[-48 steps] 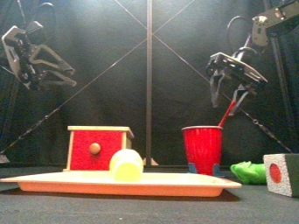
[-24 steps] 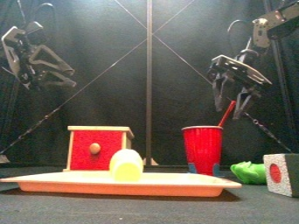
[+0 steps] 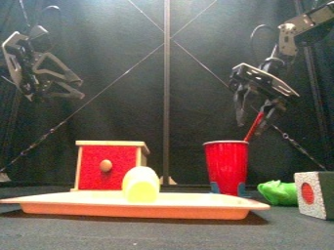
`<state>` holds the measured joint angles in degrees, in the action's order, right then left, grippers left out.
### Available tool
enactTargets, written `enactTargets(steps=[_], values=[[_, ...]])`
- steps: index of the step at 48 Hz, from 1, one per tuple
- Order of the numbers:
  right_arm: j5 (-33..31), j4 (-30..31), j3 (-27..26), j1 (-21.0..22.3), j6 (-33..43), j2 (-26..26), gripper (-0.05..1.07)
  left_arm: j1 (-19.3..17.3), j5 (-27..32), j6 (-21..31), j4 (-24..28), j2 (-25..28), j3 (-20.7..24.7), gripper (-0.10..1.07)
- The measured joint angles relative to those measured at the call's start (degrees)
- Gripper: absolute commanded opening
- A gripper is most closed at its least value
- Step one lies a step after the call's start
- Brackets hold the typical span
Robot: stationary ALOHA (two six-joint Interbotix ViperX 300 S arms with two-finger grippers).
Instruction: Grab knife
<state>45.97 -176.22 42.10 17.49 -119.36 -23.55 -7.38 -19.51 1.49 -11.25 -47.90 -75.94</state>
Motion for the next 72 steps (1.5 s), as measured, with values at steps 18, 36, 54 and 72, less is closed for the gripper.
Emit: enactTargets(steps=[18, 36, 54, 72], values=[[0.0, -0.1, -0.4, 0.2, 0.1, 0.0, 0.64, 0.0, 0.0, 0.0, 0.1, 0.0, -0.1, 0.81], [-0.1, 0.3, -2.1, 1.1, 0.1, 0.0, 0.56, 0.0, 0.0, 0.0, 0.0, 0.0, 0.0, 0.81], [-0.1, 0.5, -2.3, 1.4, 0.1, 0.2, 0.49, -0.1, 0.3, 0.0, 0.0, 0.2, 0.0, 0.81], [1.4, 2.4, -4.7, 1.2, 0.1, 0.1, 0.49, -0.3, 0.4, 0.0, 0.0, 0.2, -0.2, 0.81]])
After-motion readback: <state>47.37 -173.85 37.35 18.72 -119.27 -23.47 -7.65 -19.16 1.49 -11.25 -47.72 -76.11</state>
